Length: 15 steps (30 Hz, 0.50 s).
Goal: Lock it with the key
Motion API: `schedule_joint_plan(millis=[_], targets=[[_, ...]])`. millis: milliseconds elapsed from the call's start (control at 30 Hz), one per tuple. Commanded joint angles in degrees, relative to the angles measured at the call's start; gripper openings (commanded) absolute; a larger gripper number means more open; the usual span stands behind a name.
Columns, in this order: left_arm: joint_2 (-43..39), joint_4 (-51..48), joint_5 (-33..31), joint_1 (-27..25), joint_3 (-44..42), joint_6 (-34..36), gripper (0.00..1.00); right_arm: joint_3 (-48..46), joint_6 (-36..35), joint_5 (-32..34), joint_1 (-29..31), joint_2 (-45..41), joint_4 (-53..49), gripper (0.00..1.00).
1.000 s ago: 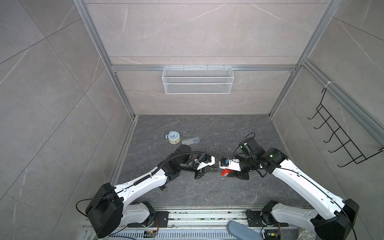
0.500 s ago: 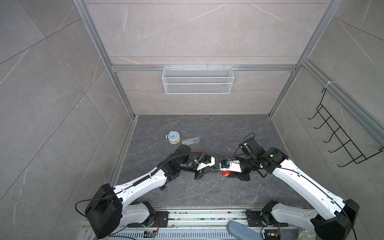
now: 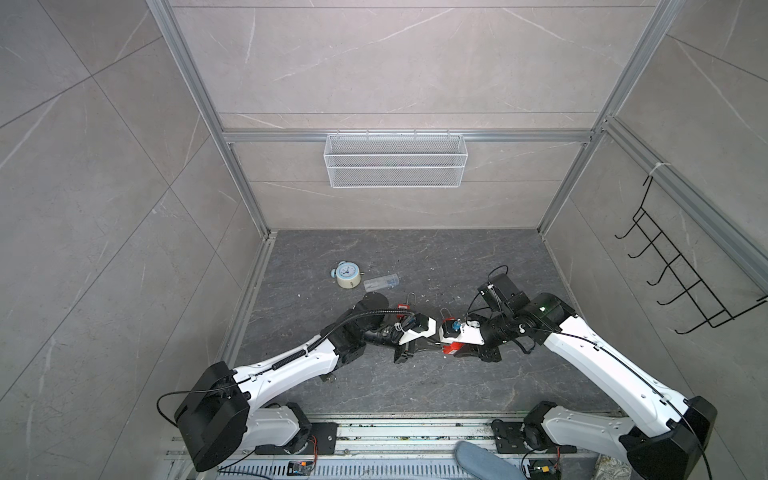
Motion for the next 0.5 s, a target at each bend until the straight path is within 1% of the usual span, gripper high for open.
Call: schedule_joint_plan(millis=[0, 167, 233, 267, 300, 367, 467], targets=[[1.66, 6.17, -1.07, -2.2, 0.86, 2.12, 0.0, 3.49, -2.02, -8.62, 0.67, 0.91, 2.77, 0.21], [4.1, 15.62, -1.79, -2.3, -1.92, -1.99, 0.0, 4.05, -1.46, -10.29, 0.7, 1.18, 6.73, 0.21], [4.42, 19.32, -2.98, -2.21, -3.12, -3.42, 0.0, 4.18, -1.42, -9.04, 0.7, 1.36, 6.9, 0.23], [4.29, 20.55, -3.67, -2.15, -3.46, -3.96, 0.0, 4.37, -1.41, -7.76, 0.62, 1.44, 6.32, 0.25], [4.0, 21.79, -4.23, -1.99, -3.69, -4.58, 0.0, 4.57, -1.56, -4.93, 0.61, 1.45, 5.22, 0.28], [3.16, 23.34, -4.72, -1.69, -3.7, -5.17, 0.0, 4.47, -1.6, -0.9, 0.26, 1.07, 3.82, 0.36], [2.59, 23.65, -4.57, -1.17, -3.45, -5.22, 0.0, 3.94, -2.17, 1.37, -0.79, -0.47, 2.1, 0.46]])
